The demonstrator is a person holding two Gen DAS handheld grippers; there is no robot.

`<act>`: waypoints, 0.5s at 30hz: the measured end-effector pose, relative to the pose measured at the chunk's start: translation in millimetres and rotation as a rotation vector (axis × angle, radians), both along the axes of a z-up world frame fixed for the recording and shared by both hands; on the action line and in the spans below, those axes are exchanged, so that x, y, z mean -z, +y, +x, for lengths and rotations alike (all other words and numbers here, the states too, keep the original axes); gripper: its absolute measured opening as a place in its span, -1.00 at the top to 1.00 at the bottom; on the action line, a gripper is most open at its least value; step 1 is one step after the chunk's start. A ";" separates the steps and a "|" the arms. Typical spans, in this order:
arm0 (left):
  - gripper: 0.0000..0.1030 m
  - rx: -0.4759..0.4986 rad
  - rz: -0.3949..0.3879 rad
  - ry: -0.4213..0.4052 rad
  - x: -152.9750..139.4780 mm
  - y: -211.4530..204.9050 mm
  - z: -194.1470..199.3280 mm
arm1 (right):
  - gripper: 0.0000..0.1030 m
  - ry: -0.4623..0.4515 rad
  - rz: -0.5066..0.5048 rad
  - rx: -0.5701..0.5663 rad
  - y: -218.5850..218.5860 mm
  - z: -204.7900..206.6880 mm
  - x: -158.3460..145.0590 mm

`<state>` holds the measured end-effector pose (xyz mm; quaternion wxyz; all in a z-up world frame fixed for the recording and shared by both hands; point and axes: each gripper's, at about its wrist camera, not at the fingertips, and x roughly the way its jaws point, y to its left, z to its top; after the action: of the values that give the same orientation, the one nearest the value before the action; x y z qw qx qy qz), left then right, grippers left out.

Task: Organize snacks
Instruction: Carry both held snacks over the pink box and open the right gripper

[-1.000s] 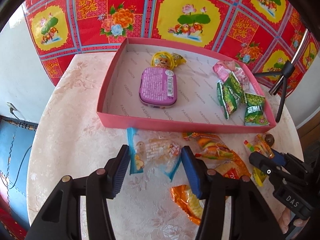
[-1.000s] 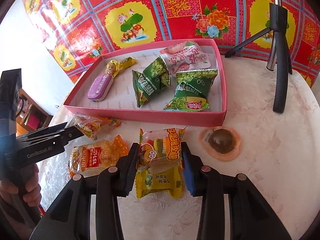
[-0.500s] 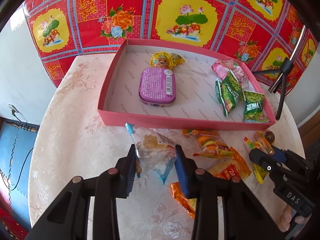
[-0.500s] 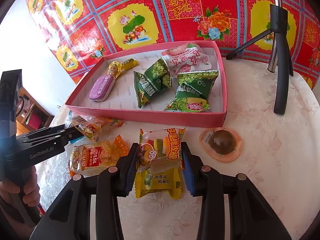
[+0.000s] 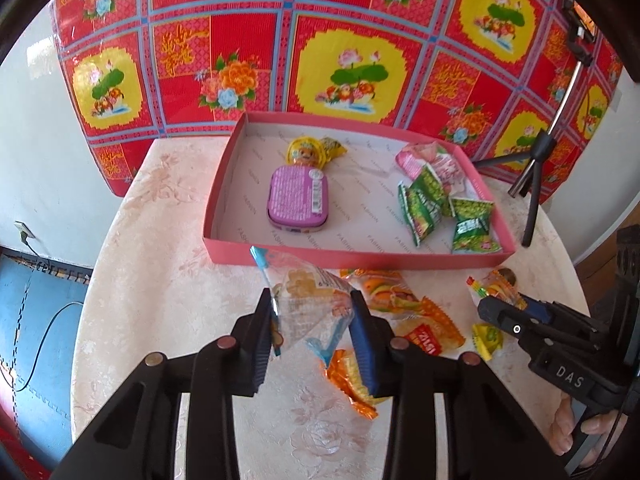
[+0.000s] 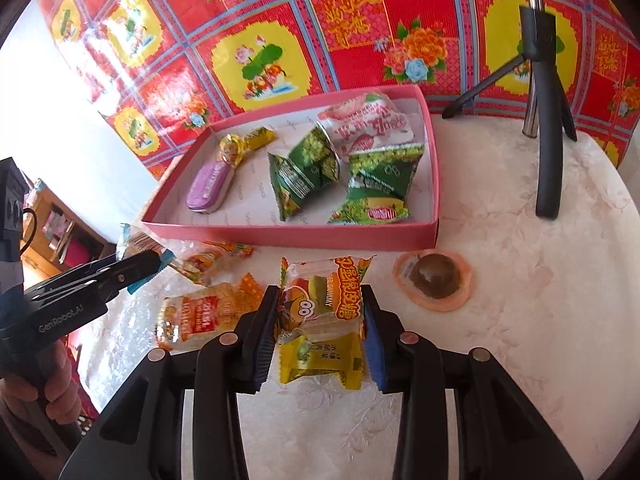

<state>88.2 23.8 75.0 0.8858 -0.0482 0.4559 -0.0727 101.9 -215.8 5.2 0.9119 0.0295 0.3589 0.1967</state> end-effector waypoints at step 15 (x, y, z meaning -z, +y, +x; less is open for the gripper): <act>0.28 0.024 -0.001 -0.045 -14.2 -11.8 29.9 | 0.24 -0.046 -0.002 -0.027 12.0 7.5 -21.9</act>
<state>118.2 12.0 89.2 0.8948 -0.0415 0.4365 -0.0849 109.4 -203.7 27.1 0.9173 0.0191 0.3383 0.2093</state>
